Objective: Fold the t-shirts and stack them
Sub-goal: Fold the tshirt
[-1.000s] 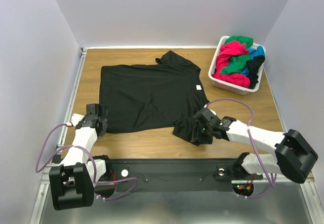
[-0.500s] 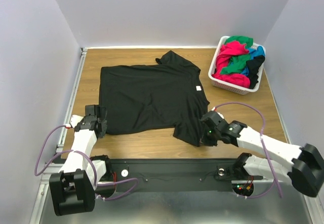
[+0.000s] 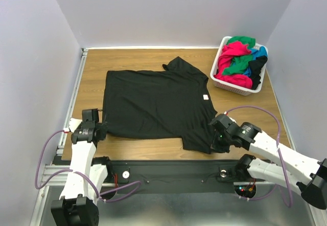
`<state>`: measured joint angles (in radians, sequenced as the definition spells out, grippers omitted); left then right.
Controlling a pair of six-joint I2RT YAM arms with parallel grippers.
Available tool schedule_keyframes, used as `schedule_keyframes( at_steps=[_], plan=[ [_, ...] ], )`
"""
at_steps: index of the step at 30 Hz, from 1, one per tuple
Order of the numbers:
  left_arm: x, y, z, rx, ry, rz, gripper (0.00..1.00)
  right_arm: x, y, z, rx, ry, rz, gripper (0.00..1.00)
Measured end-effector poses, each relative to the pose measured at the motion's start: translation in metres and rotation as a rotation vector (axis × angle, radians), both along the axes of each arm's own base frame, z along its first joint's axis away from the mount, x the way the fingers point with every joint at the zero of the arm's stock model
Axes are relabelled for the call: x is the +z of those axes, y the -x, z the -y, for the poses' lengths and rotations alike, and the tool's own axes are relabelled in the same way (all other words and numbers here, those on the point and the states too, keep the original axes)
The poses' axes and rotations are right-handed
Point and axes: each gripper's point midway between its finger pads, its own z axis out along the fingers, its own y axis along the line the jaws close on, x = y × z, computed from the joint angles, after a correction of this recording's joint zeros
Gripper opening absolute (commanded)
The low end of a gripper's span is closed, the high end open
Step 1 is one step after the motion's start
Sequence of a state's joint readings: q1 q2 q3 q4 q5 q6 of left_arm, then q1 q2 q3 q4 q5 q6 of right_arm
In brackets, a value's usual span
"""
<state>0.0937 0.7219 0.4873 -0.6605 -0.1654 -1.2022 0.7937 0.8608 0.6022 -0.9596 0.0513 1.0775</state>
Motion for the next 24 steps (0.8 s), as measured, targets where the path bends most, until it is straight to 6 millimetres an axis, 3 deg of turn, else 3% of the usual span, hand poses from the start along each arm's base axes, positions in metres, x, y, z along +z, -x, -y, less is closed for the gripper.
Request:
schedule_keyframes(
  at_steps=[5, 12, 19, 24],
  plan=[
    [0.017, -0.003, -0.007, 0.035, -0.026, 0.022, 0.0, 0.008, -0.015, -0.002, -0.013, 0.066, 0.01, 0.01],
    [0.006, -0.005, -0.006, 0.02, -0.016, -0.055, 0.0, 0.035, -0.048, -0.013, -0.03, 0.1, 0.094, 0.0],
    [0.031, -0.037, -0.01, 0.002, -0.038, 0.001, 0.0, 0.06, -0.088, -0.024, -0.033, 0.149, 0.186, 0.0],
    [0.032, -0.051, -0.012, -0.006, -0.046, -0.014, 0.0, 0.068, -0.122, -0.022, -0.052, 0.187, 0.211, 0.0]
  ],
)
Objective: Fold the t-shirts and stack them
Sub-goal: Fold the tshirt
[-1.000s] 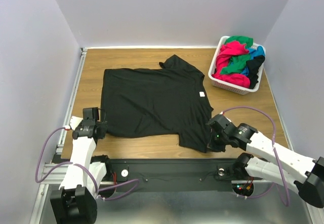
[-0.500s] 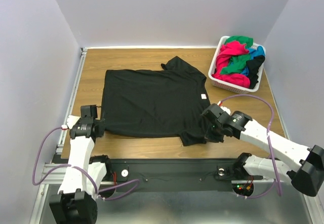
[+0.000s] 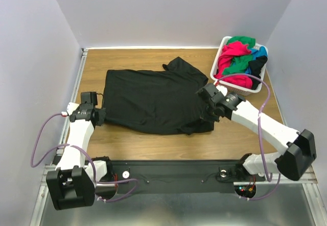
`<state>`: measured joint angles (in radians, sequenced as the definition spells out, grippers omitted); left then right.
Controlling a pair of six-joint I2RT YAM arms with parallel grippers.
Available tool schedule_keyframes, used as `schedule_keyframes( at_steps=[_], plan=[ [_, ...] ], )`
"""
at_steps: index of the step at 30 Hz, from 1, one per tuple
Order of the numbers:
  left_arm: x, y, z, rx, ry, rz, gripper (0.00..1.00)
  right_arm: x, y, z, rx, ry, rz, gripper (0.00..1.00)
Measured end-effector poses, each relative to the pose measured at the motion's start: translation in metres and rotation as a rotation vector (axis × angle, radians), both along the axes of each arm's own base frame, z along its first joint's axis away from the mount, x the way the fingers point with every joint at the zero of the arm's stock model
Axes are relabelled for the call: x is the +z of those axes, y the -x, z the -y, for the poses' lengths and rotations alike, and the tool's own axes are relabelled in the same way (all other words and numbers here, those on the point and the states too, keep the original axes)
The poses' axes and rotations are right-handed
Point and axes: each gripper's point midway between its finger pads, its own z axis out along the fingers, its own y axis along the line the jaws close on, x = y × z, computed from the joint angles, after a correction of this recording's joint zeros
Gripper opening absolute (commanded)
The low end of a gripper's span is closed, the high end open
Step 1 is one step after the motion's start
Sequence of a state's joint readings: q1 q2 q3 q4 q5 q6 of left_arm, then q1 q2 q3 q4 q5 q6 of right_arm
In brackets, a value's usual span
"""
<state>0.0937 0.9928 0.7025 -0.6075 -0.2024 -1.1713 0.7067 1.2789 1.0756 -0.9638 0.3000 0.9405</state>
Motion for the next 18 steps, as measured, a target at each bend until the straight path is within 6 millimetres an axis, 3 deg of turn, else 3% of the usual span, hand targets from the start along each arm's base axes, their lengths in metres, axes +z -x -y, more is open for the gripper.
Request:
schedule_keyframes(
  at_steps=[11, 18],
  plan=[
    [0.001, -0.049, -0.008, -0.033, -0.021, -0.048, 0.0, 0.016, -0.077, 0.016, -0.028, 0.044, 0.072, 0.0],
    [-0.02, -0.065, -0.01, -0.061, -0.027, -0.123, 0.0, 0.015, -0.11, 0.021, -0.017, 0.068, 0.098, 0.0]
  ],
)
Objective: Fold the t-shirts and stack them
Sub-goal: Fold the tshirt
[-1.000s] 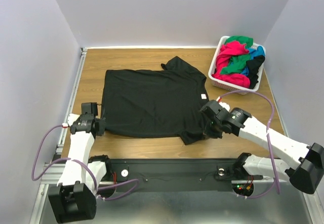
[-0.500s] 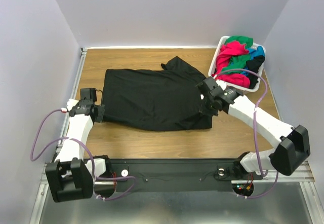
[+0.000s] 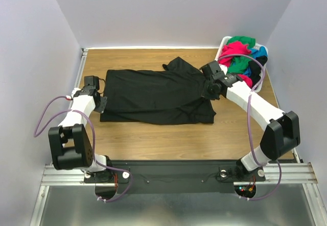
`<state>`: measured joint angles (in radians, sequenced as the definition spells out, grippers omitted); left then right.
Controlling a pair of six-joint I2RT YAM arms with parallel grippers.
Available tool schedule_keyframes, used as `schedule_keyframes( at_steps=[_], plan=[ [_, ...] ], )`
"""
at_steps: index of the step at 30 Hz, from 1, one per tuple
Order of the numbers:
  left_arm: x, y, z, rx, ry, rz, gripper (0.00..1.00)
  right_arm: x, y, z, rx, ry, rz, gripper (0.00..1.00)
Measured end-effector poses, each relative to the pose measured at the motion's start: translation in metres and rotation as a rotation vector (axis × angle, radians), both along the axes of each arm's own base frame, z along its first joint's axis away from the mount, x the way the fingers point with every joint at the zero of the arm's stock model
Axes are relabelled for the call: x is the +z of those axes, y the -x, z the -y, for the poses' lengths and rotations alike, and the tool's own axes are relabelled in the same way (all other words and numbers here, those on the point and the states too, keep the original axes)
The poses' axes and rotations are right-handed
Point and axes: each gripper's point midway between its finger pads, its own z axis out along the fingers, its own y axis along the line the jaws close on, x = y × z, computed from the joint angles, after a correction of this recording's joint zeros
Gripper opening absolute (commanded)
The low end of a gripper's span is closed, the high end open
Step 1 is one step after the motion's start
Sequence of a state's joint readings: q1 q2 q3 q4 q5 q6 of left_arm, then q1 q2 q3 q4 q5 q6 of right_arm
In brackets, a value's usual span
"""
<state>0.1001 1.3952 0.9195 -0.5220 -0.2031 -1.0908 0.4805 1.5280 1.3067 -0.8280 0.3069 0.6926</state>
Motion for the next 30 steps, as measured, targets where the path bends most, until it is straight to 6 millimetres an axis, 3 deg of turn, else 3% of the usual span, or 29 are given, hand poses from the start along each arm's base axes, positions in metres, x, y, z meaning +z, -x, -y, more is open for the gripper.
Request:
schedule_keyframes(
  at_steps=[5, 15, 16, 17, 18, 20, 21, 23, 24, 26, 28, 30],
  plan=[
    [-0.01, -0.005, -0.001, -0.014, -0.004, -0.032, 0.0, -0.009, -0.02, 0.004, 0.0, 0.016, -0.003, 0.0],
    [-0.028, -0.031, -0.007, -0.039, -0.025, -0.073, 0.0, -0.05, -0.057, -0.005, 0.061, 0.051, -0.03, 0.01],
    [-0.031, -0.032, -0.006, -0.042, -0.024, -0.079, 0.22, -0.055, -0.063, -0.007, 0.075, 0.059, -0.03, 0.01],
    [-0.035, -0.034, -0.006, -0.044, -0.022, -0.087, 0.31, -0.058, -0.065, -0.008, 0.079, 0.062, -0.031, 0.01],
    [-0.039, -0.034, -0.006, -0.041, -0.018, -0.096, 0.63, -0.061, -0.07, -0.01, 0.084, 0.065, -0.029, 0.04],
    [-0.044, -0.032, -0.006, -0.051, -0.021, -0.116, 0.77, -0.066, -0.074, -0.012, 0.087, 0.068, -0.029, 0.11],
    [-0.045, -0.031, -0.006, -0.05, -0.021, -0.118, 0.89, -0.067, -0.077, -0.012, 0.086, 0.071, -0.027, 0.14],
    [-0.044, -0.031, -0.008, -0.046, -0.029, -0.116, 0.98, -0.068, -0.081, -0.012, 0.081, 0.08, -0.021, 0.29],
    [-0.043, -0.032, -0.008, -0.042, -0.032, -0.115, 0.99, -0.067, -0.083, -0.011, 0.079, 0.085, -0.018, 0.44],
    [-0.038, -0.033, -0.01, -0.038, -0.039, -0.111, 0.99, -0.065, -0.088, -0.012, 0.074, 0.091, -0.005, 0.57],
    [-0.024, -0.039, -0.013, -0.038, -0.049, -0.086, 0.99, -0.062, -0.092, -0.014, 0.085, 0.083, 0.004, 0.79],
    [0.0, -0.048, -0.016, -0.036, -0.068, -0.027, 0.99, -0.059, -0.091, -0.019, 0.107, 0.062, 0.006, 0.84]
  ],
)
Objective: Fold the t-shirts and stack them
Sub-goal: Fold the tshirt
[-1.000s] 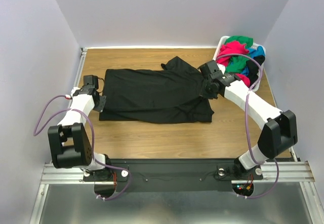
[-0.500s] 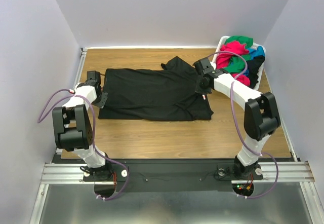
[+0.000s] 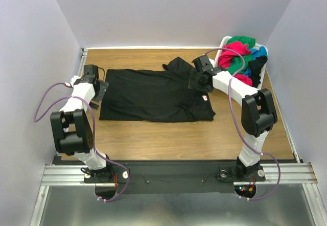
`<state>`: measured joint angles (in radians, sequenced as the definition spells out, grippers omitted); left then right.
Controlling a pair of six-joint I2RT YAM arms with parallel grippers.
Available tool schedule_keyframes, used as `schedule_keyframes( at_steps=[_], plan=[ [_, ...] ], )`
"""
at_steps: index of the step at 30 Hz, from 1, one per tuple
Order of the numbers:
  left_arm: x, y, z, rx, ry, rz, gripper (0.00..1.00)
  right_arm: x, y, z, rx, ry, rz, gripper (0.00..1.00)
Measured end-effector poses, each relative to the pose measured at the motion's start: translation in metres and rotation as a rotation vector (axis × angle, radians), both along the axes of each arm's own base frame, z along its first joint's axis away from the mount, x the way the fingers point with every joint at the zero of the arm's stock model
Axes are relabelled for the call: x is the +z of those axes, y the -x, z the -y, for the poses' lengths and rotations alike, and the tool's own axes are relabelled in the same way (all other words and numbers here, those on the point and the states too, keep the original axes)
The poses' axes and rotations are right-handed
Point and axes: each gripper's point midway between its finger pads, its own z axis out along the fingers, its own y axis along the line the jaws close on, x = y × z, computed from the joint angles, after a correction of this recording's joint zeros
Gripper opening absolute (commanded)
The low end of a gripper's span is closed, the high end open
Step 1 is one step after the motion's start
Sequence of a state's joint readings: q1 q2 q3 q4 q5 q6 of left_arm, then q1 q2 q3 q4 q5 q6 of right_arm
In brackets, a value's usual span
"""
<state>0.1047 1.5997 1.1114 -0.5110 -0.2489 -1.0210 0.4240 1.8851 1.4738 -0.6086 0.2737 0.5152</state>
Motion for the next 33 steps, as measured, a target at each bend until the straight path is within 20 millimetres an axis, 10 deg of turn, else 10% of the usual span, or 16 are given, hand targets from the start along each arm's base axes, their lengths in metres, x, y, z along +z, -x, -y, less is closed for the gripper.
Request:
schedule_keyframes(
  at_steps=[9, 20, 33],
  plan=[
    [0.1, -0.007, 0.001, -0.075, -0.062, 0.309, 0.99, 0.027, 0.057, -0.036, 0.149, -0.294, -0.02, 0.98],
    [0.02, 0.0, 0.073, -0.342, 0.09, 0.2, 0.99, -0.02, 0.093, -0.062, 0.138, -0.451, -0.168, 0.98],
    [-0.009, -0.007, 0.073, -0.366, 0.086, 0.164, 0.99, -0.025, 0.083, -0.087, 0.139, -0.523, -0.145, 0.98]
  ],
)
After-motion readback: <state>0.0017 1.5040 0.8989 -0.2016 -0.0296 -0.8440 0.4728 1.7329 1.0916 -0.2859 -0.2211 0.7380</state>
